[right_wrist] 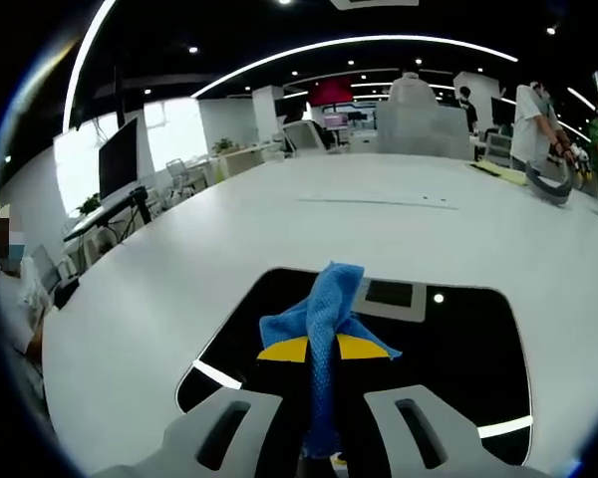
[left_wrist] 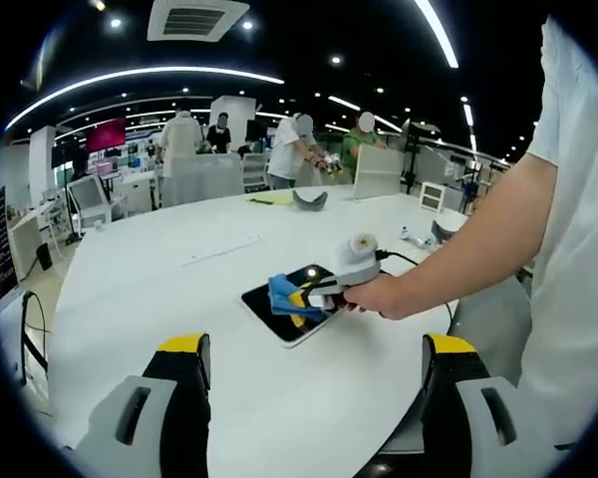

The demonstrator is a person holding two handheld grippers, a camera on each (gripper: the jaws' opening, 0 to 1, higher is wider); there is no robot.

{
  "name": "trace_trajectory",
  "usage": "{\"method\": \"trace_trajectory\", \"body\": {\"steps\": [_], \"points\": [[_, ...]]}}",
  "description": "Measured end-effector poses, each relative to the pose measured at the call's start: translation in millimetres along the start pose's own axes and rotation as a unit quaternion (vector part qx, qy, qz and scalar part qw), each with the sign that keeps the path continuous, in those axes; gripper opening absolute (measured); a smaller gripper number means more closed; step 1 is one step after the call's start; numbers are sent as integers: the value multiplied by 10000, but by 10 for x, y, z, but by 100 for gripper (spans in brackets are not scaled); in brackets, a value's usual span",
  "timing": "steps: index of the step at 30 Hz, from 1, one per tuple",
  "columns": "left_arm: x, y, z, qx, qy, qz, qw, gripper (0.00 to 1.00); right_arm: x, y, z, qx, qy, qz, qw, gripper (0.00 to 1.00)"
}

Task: Wipe the mirror surface with the cleaning cloth until all visible marks leave the cleaned area.

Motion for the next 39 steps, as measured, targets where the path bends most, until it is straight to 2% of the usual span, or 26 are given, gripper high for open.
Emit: {"method": "trace_trajectory", "body": {"steps": [24,32,39], "points": [[-110,-113,59,-7,76,-29,10000,87,69,-539,-25,-217,-105,-530,9983,4],[-126,-104,73,2,88,-47,9999,87,61,-651,-5,-287,-83,-669,9973,3],[-133,-107,67,23,72,-66,9999,87,67,-670,1,-357,-100,-768,9964,3]]}}
Point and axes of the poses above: the point that each gripper's makers call its tool centre point, and the gripper's own axes: x roughly forward along the fingers, y roughly to its right, z roughly out of its underside, the point moved 1 cm from there along -x, roughly backward along the fingers, and after that the axes turned 3 degrees about z, right-handed, at the moved point
